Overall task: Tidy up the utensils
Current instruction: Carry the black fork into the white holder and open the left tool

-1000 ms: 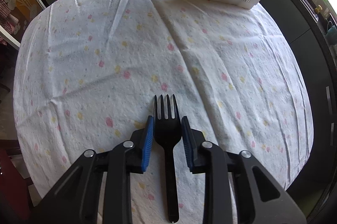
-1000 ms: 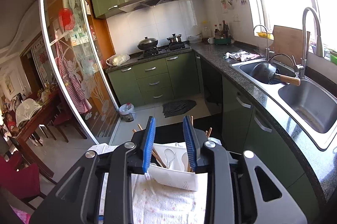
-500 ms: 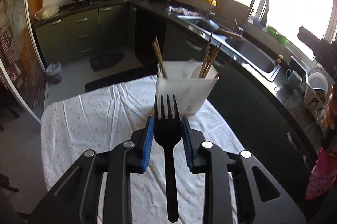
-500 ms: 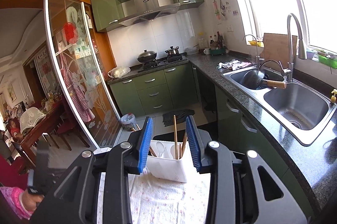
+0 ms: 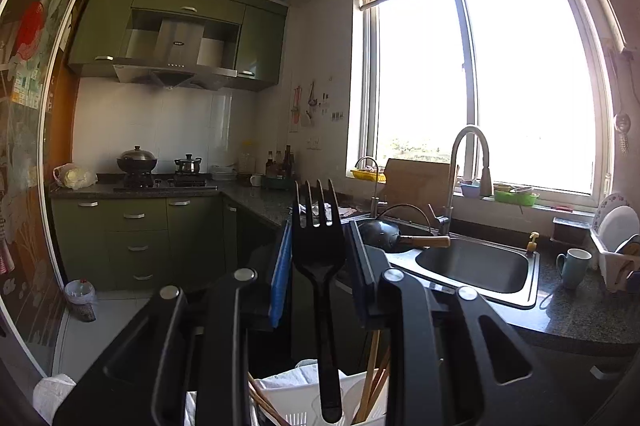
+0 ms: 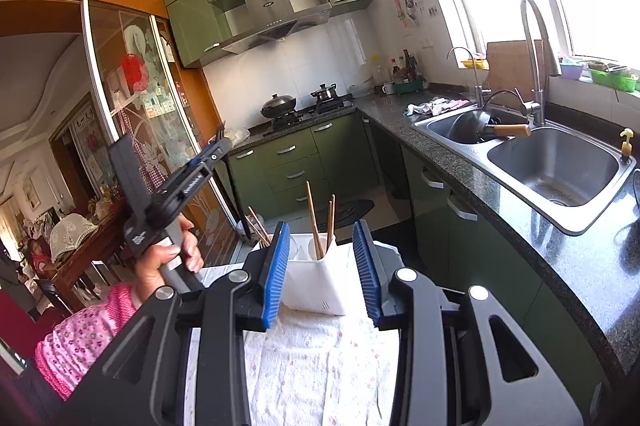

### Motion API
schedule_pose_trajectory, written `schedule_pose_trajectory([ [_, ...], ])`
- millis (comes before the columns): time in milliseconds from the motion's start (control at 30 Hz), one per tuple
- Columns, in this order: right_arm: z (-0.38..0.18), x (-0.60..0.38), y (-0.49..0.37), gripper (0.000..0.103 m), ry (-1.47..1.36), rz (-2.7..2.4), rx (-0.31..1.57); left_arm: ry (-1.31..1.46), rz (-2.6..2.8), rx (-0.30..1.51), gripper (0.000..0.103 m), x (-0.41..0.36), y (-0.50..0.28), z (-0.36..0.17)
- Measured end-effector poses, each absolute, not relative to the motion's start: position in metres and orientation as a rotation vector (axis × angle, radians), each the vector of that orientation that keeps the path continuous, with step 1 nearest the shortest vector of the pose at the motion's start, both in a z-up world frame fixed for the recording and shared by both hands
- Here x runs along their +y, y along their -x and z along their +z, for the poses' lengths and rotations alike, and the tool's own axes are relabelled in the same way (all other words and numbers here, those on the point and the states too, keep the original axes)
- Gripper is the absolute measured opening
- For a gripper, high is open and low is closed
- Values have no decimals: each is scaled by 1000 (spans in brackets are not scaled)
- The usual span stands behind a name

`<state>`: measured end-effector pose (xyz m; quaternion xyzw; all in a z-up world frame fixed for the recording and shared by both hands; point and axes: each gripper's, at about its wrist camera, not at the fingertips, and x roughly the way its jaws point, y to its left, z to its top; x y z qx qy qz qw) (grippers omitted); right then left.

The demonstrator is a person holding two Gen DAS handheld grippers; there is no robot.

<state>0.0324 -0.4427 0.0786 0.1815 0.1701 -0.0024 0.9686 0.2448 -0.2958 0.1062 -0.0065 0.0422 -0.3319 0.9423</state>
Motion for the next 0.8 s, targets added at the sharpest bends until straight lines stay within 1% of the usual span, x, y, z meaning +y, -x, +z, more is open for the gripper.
schedule_pose_trajectory([
  [167,61,-462,-19,33,-402,-22,347,37,-624,121,26,-292,-272,69],
  [500,34,-461,-30,34,-430,1,408,-1,-614,191,26,-291,-283,32],
  [533,32,-458,-32,34,-430,8,415,-6,-611,198,28,-292,-283,29],
  [567,31,-455,-34,34,-429,14,420,-15,-610,209,31,-293,-283,26],
  [633,29,-448,-38,34,-426,21,429,-24,-602,223,47,-295,-283,21],
  [667,29,-447,-40,34,-425,23,433,-26,-595,228,51,-295,-283,19],
  [733,26,-445,-41,34,-427,28,440,-28,-578,239,66,-295,-284,16],
  [800,25,-440,-40,34,-424,30,446,-24,-575,248,71,-292,-282,15],
])
